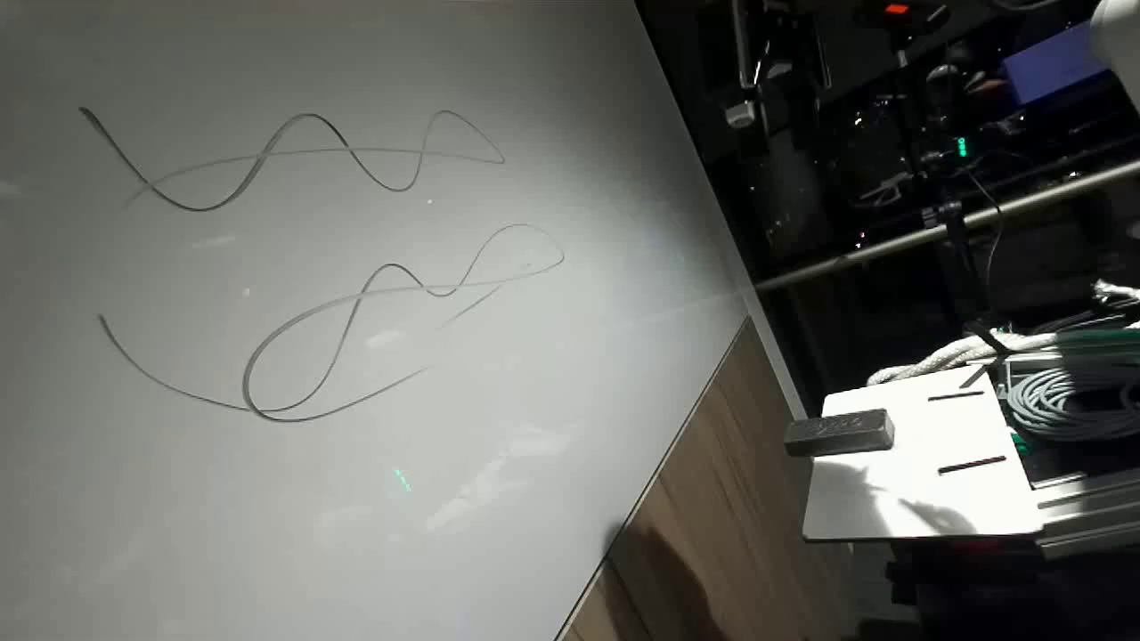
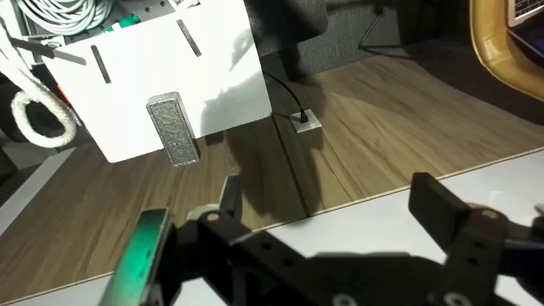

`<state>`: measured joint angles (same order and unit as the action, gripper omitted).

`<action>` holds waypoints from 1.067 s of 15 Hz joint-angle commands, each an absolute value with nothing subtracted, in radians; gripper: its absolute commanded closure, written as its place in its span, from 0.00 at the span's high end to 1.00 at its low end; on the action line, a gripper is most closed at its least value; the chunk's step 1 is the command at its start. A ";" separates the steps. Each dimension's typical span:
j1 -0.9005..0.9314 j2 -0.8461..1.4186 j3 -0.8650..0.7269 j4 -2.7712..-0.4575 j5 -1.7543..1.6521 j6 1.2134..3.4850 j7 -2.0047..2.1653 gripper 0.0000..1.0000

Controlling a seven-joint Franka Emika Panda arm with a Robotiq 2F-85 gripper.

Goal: Use the duster to erase the markings on the whiteboard

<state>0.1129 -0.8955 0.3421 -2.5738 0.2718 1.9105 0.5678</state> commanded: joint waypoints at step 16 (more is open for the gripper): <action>0.041 -0.800 0.218 -2.768 0.032 2.183 0.259 1.00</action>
